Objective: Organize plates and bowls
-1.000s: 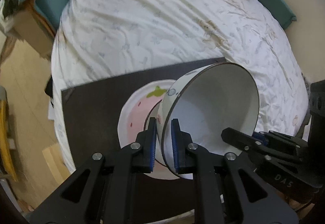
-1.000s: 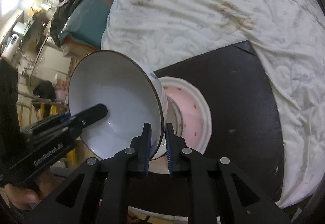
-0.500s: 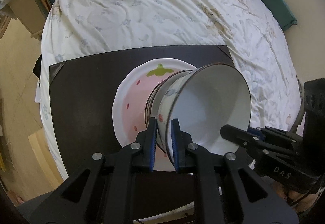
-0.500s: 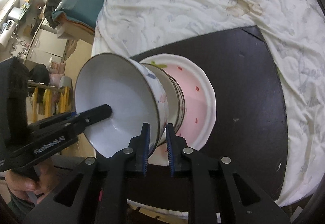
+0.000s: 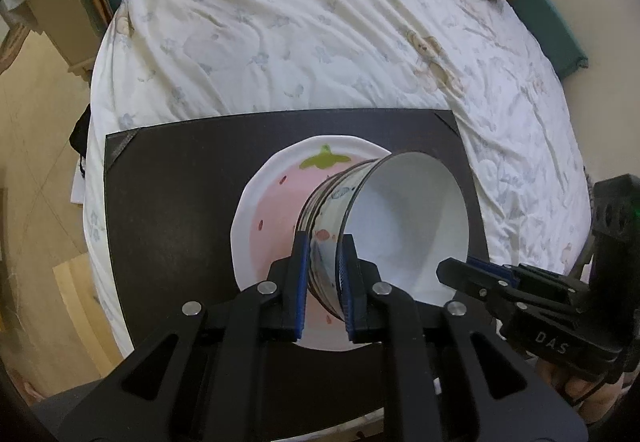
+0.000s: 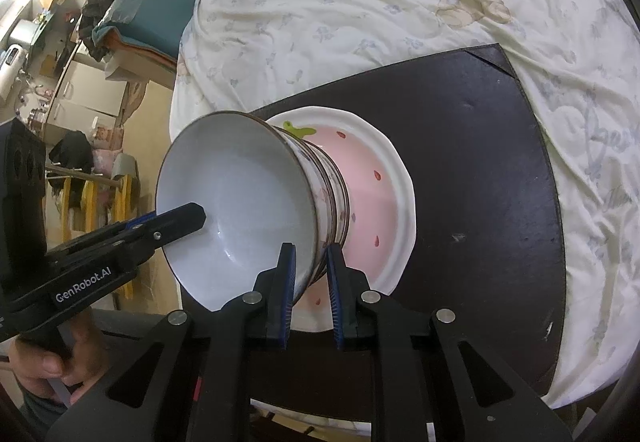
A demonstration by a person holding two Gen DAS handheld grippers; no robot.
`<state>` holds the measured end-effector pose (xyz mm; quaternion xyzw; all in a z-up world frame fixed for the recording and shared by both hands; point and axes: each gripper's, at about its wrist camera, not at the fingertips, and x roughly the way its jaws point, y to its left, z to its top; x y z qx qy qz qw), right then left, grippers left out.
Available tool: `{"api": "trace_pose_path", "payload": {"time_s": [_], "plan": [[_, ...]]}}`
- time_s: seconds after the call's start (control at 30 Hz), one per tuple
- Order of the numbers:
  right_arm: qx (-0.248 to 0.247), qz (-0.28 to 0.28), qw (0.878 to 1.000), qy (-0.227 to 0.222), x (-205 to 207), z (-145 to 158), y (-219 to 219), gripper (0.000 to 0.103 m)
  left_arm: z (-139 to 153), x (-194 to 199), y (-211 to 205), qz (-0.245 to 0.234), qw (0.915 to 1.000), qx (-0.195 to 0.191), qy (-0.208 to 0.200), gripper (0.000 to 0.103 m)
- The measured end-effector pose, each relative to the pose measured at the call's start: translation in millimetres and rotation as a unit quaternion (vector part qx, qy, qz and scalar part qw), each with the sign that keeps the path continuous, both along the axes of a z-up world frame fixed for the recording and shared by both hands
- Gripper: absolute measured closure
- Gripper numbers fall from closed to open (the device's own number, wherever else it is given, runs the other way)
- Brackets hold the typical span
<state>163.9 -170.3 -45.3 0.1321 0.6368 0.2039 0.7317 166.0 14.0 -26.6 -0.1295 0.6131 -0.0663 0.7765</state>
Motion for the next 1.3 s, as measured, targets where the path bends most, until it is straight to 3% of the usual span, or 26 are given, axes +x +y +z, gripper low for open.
{"api": "trace_pose_path", "payload": {"time_s": [0.2,0.4,0.7,0.87,1.03,1.2,1.3], "plan": [[0.015,-0.017,1.000,-0.016,2,7,-8,0.083,4,3,10,0.018,0.9995,-0.023,-0.008,0.091],[0.028,-0.031,0.998,-0.049,11,15,-13,0.083,6,10,9,0.015,0.9996,-0.020,-0.017,0.092],[0.031,-0.044,0.997,-0.057,27,11,-12,0.083,-1,16,8,0.018,0.9996,-0.018,-0.012,0.092],[0.027,-0.037,0.997,-0.058,27,9,-5,0.083,0,14,6,0.017,0.9997,-0.005,-0.017,0.092],[0.025,-0.032,0.997,-0.069,22,15,-4,0.083,16,5,7,0.012,0.9983,-0.002,-0.057,0.091],[0.029,-0.040,0.995,-0.087,16,25,-12,0.083,30,-4,7,0.014,0.9950,0.032,-0.093,0.091],[0.023,-0.034,0.993,-0.107,10,34,-13,0.083,33,-8,12,0.026,0.9937,0.053,-0.095,0.091]]}}
